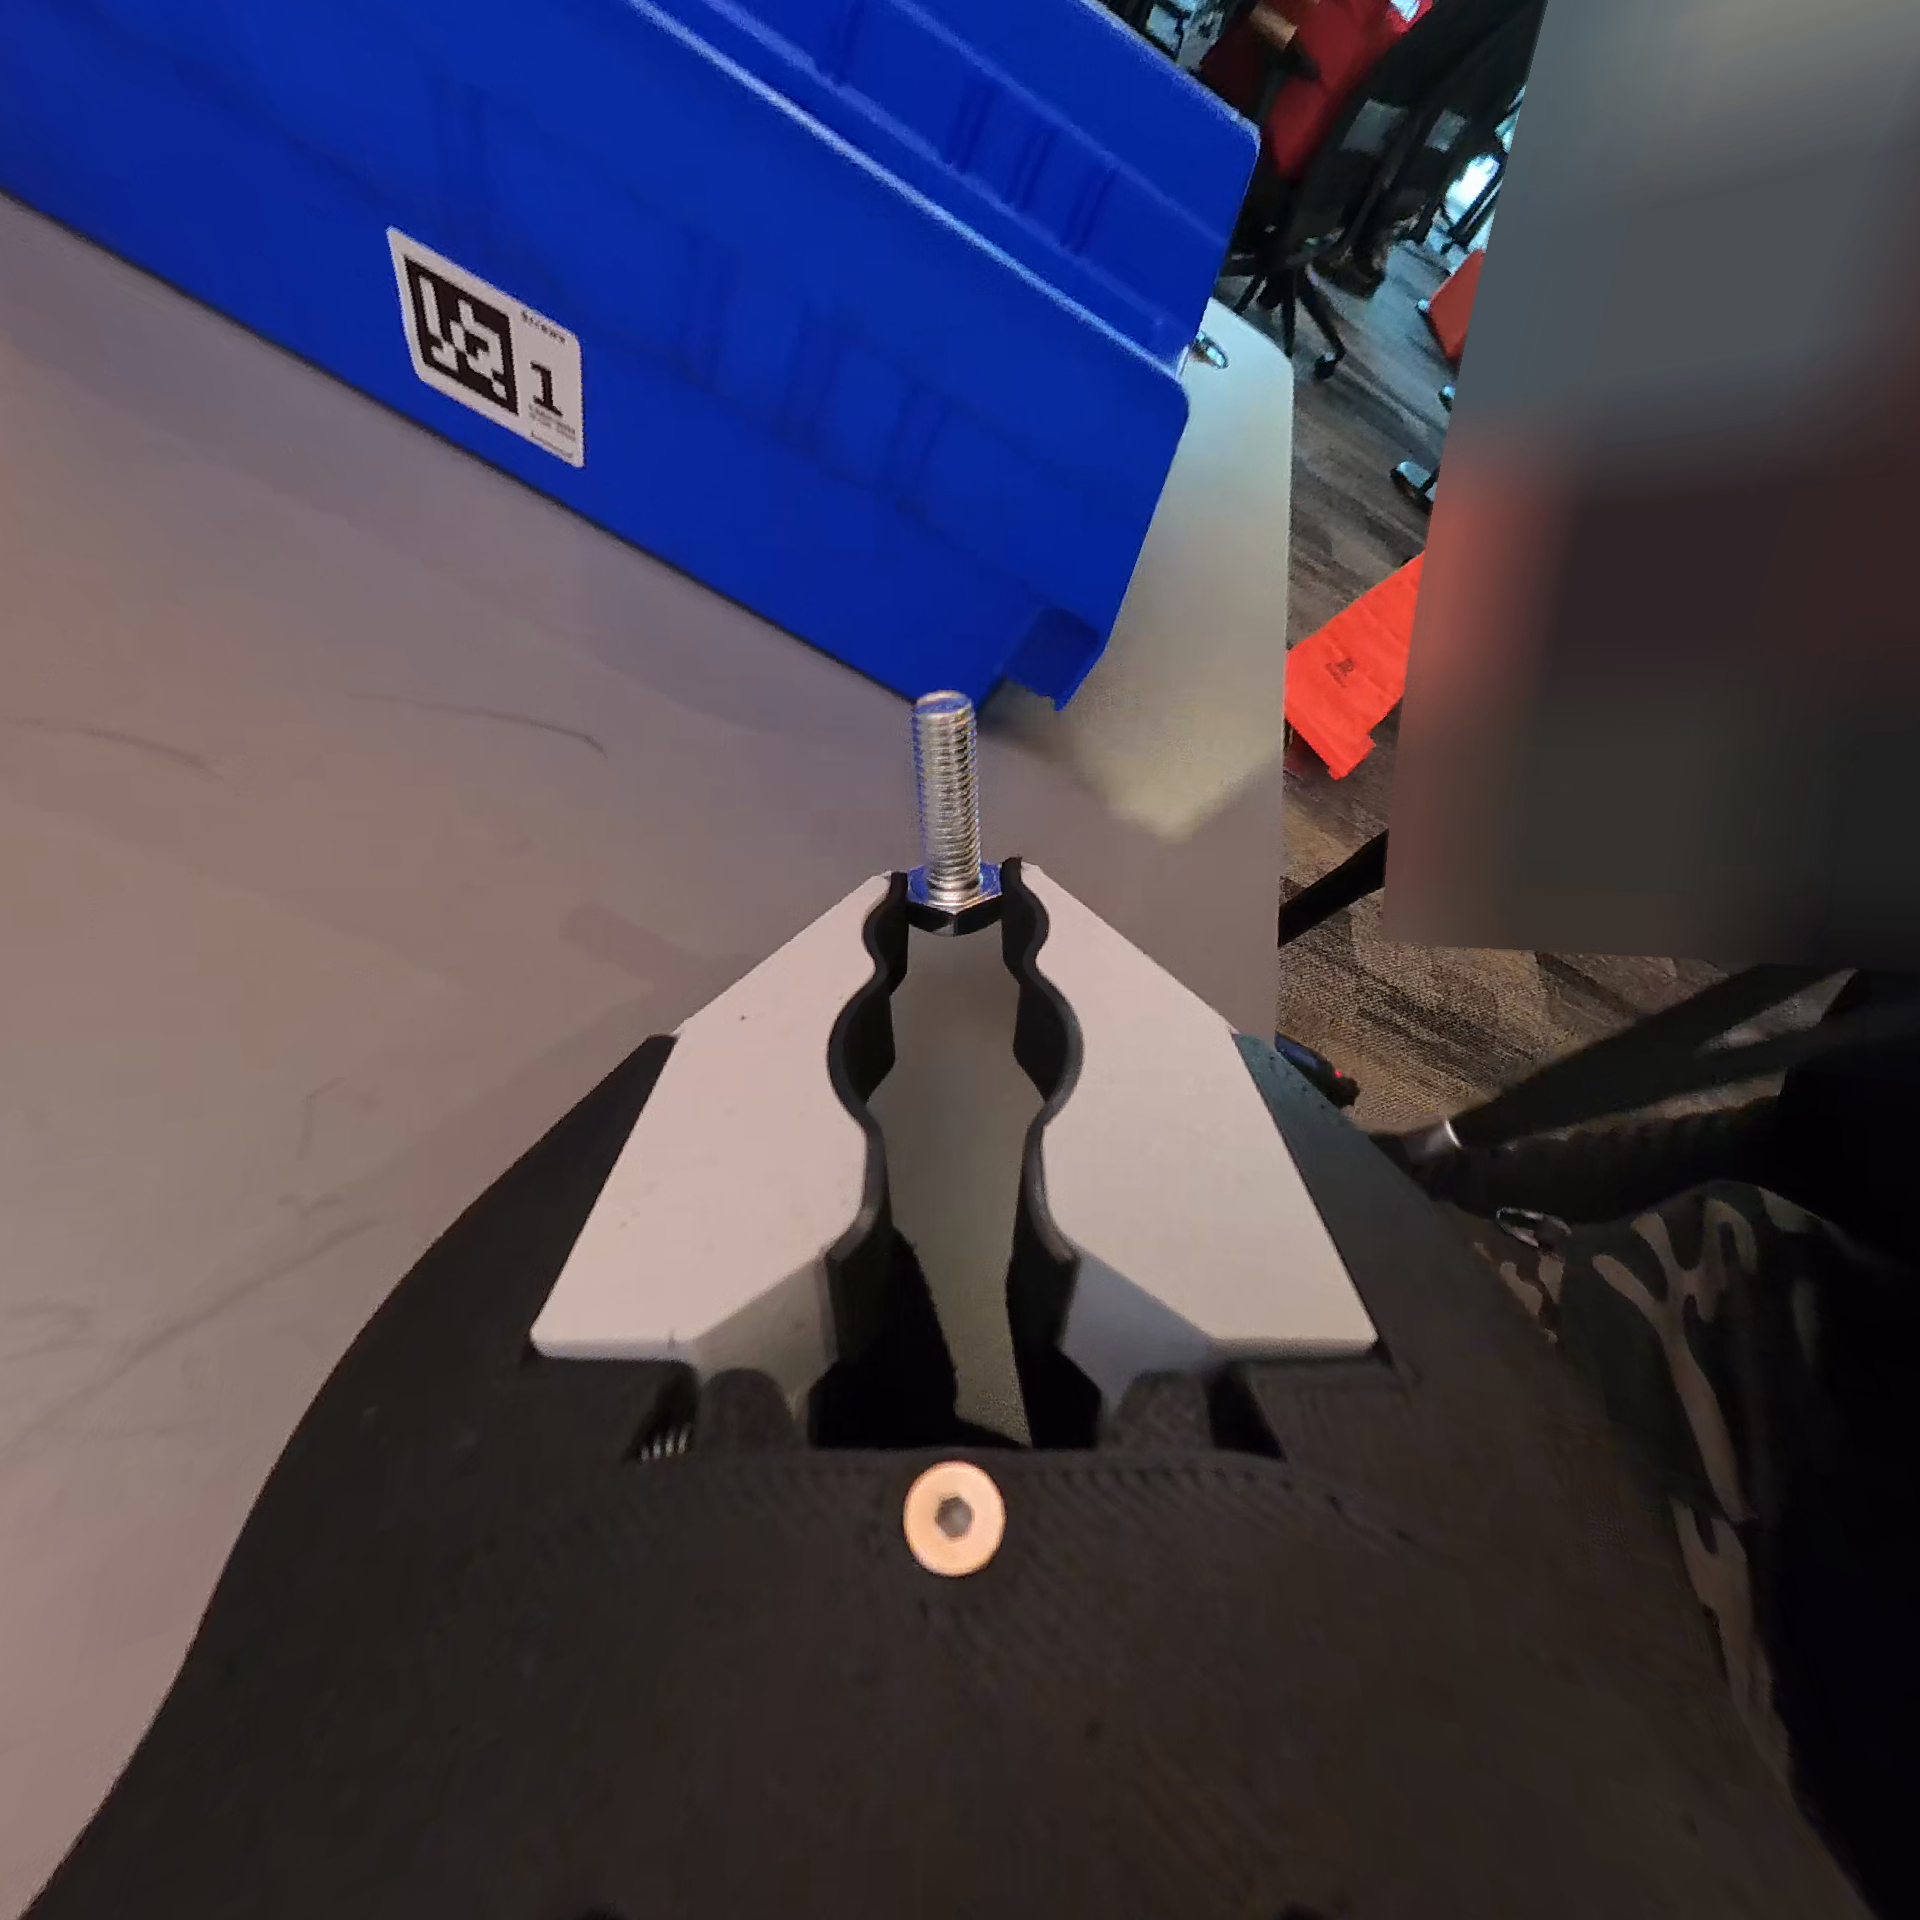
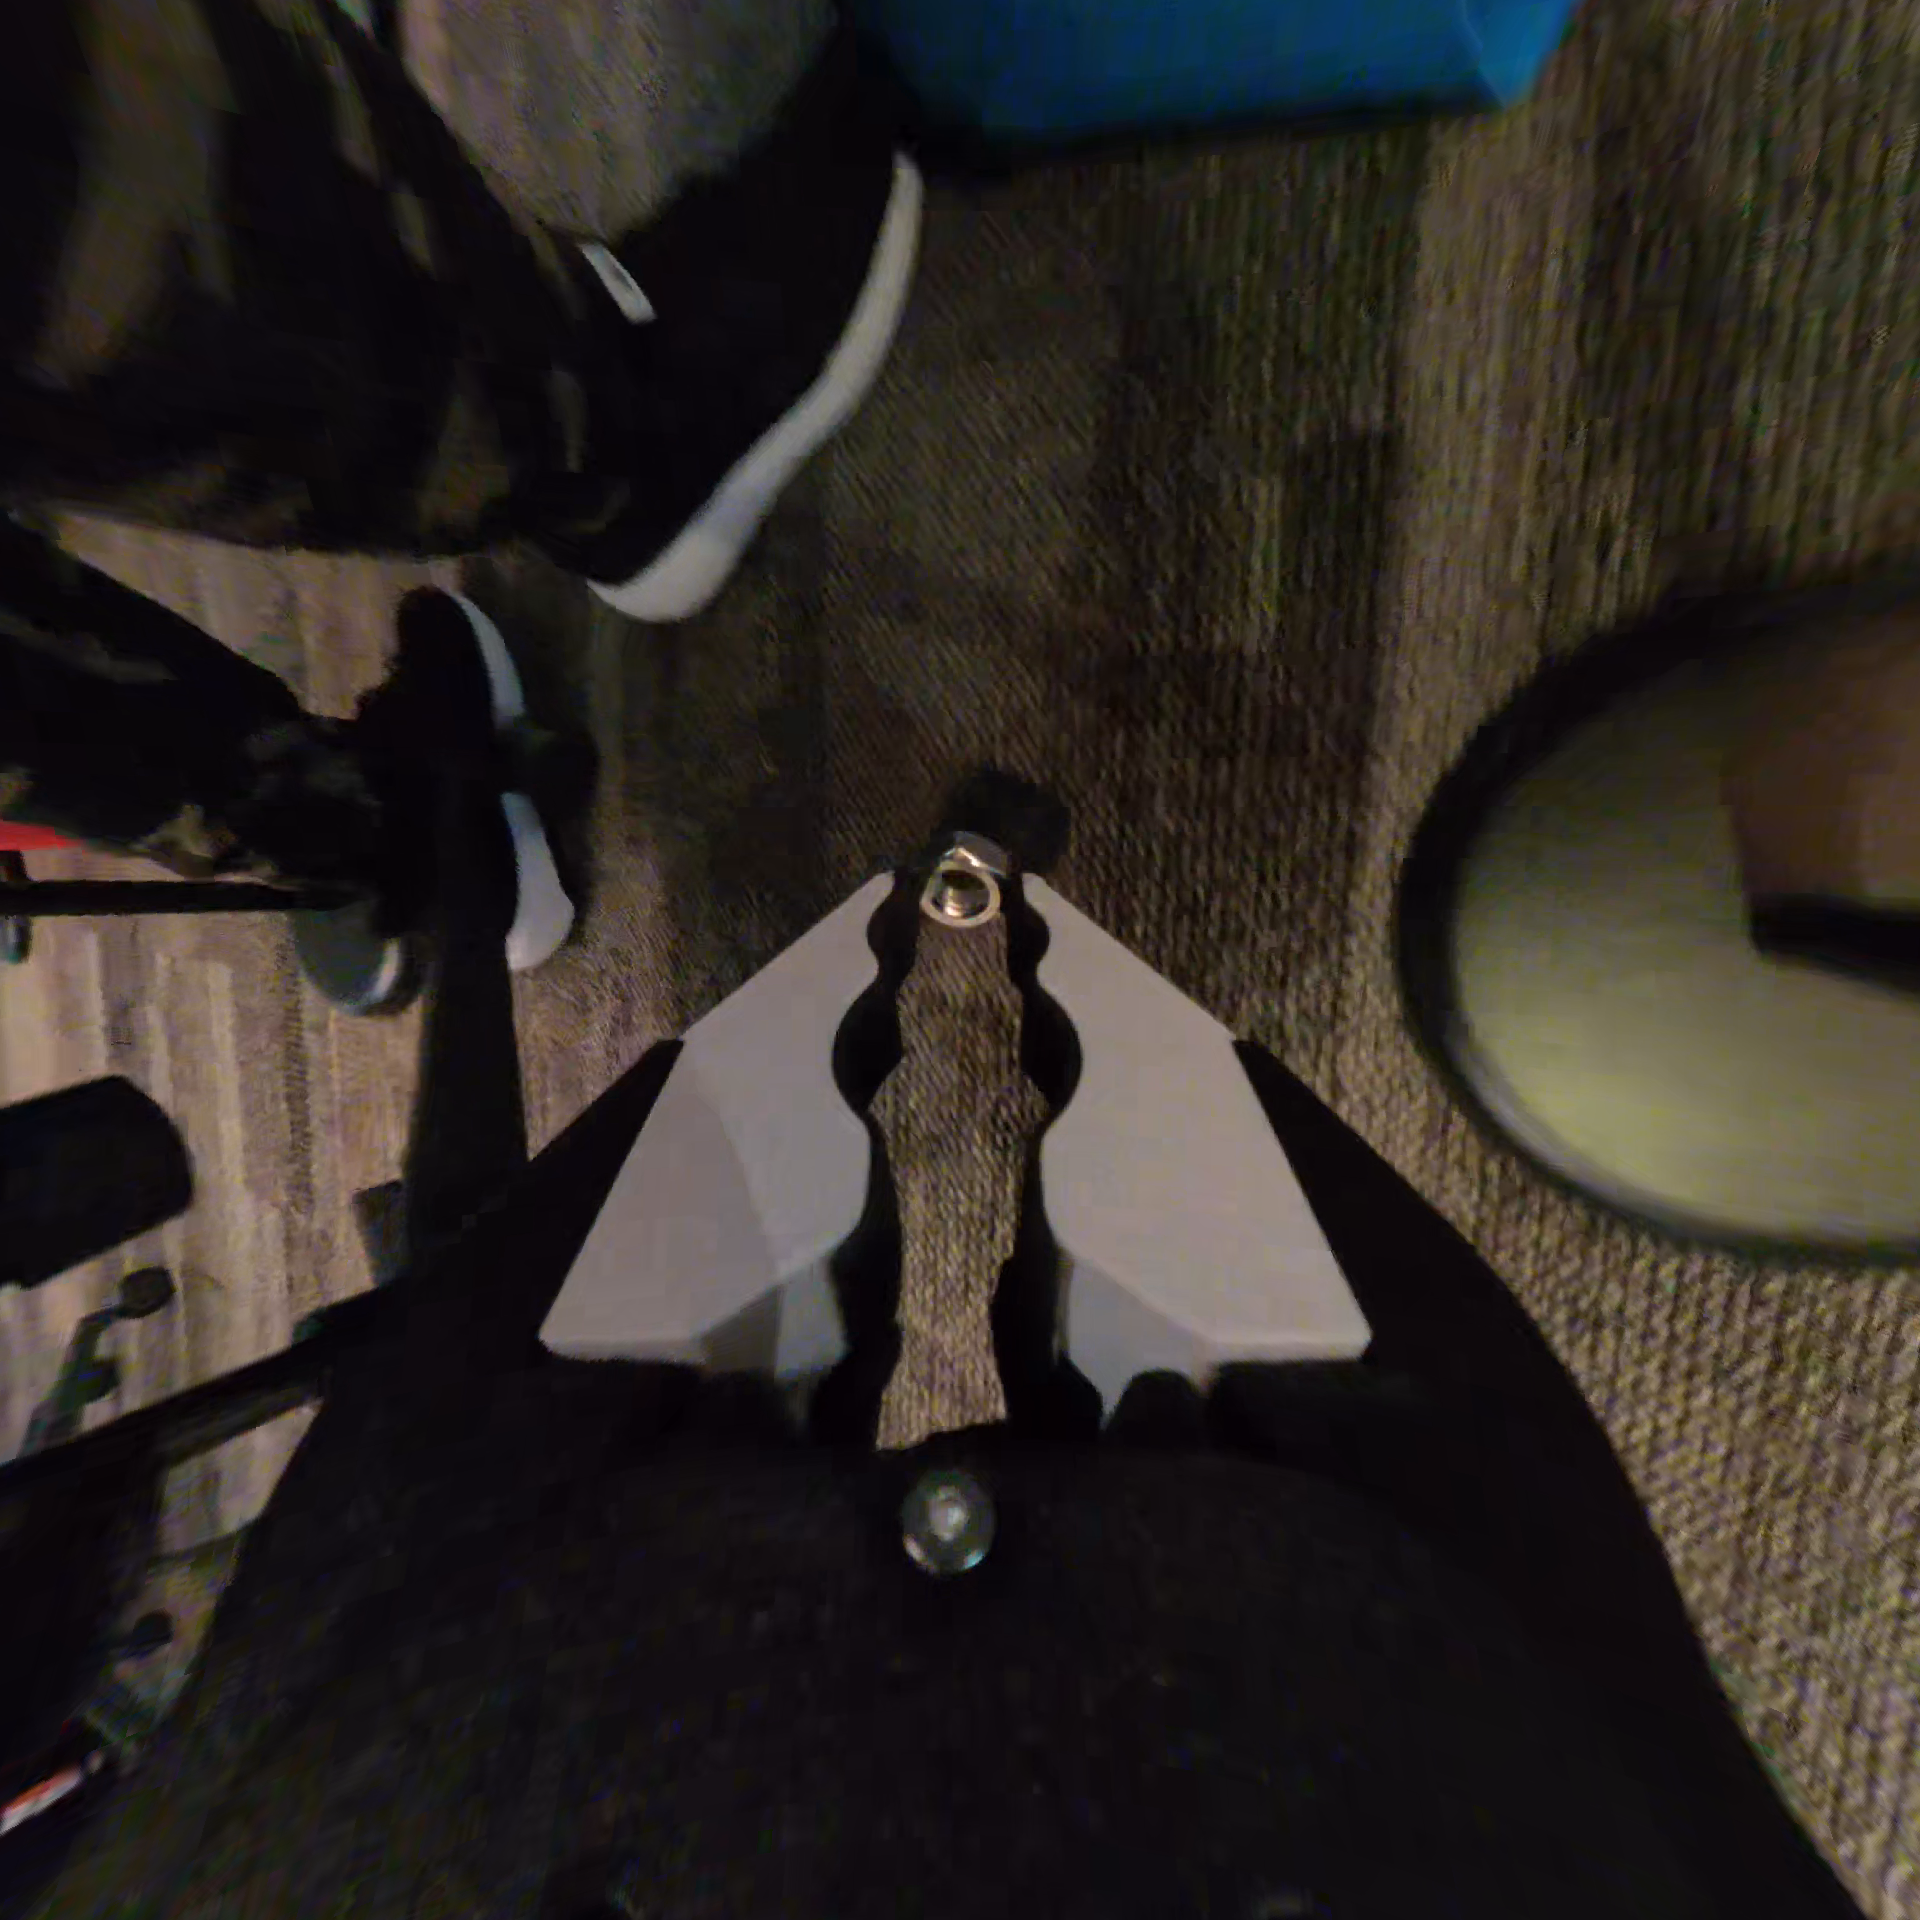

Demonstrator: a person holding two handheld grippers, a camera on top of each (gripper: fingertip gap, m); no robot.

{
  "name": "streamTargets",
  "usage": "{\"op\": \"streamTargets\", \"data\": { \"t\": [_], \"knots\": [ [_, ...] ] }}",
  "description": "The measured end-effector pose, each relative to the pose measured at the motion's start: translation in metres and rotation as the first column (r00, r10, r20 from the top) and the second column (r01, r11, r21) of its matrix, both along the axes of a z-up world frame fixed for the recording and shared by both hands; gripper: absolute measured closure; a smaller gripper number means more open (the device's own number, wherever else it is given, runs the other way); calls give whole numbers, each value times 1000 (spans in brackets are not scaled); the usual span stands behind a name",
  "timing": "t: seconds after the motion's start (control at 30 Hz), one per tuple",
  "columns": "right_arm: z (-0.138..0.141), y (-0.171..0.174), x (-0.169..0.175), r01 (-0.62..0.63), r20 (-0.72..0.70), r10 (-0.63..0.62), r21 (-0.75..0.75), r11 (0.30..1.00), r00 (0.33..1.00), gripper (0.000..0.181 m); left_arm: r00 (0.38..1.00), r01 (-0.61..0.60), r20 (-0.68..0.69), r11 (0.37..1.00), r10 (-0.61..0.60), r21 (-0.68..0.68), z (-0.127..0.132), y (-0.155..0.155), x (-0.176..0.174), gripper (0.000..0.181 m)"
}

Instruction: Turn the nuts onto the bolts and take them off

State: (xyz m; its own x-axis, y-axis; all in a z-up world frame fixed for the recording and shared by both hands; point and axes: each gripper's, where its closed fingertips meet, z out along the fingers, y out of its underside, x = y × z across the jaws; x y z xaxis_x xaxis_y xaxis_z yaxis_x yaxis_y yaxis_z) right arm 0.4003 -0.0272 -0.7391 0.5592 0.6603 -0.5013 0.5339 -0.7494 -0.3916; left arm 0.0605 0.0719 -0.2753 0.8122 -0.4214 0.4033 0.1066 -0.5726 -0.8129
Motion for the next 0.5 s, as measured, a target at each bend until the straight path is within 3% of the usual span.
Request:
{"op": "streamTargets", "data": {
  "t": [0.13, 0.3, 0.4, 0.5],
  "knots": [
    [80, 34, -39, -44, -104, 57, 128, 991, 993, 166, 1000, -1, 21, 999, 0, 51, 8, -2, -1, 165],
    [207, 58, -75, -76, -274, 158, 288, 955, 949, 165, 999, -11, 38, 992, 6, 128, 20, -6, -3, 165],
    [277, 61, -94, -100, -341, 247, 396, 913, 907, 165, 999, -15, 46, 983, 7, 184, 29, -9, -3, 165],
    [334, 68, -106, -126, -320, 341, 540, 832, 884, 165, 998, -29, 64, 967, 13, 252, 39, -13, -6, 165]
  ]
}}
